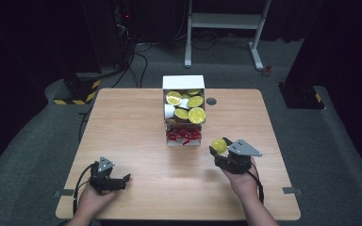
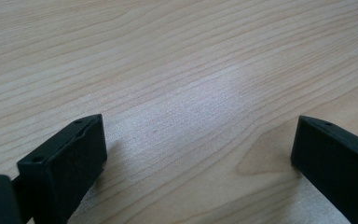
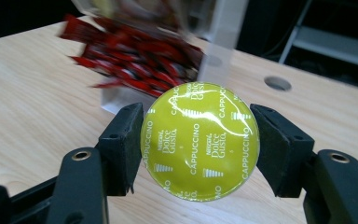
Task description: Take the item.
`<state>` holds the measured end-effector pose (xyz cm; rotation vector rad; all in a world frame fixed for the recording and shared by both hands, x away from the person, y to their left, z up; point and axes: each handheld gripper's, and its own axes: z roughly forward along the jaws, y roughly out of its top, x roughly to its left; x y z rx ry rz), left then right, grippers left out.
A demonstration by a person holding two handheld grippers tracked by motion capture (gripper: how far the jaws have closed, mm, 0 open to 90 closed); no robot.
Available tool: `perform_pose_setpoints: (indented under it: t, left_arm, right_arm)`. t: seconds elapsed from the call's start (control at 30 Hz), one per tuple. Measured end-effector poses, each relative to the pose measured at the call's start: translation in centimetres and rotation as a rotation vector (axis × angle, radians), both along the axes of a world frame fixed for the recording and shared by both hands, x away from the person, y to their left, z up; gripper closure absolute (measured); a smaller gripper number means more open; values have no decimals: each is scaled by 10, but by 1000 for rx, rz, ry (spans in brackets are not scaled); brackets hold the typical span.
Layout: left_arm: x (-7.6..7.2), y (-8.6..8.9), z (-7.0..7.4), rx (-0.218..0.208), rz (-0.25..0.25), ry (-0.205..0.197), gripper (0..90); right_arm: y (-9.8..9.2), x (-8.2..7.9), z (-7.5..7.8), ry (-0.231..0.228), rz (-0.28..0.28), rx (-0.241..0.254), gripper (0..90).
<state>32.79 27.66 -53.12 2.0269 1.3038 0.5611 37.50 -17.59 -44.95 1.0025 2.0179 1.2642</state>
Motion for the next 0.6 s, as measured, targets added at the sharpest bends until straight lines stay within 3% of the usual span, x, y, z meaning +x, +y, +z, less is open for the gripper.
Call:
perform_pose_setpoints:
  t: [0.6]
  left_arm:
    - [0, 0, 0, 3, -5, 5, 27]
  right_arm:
    - [-38, 48, -33, 101, -167, -11, 383]
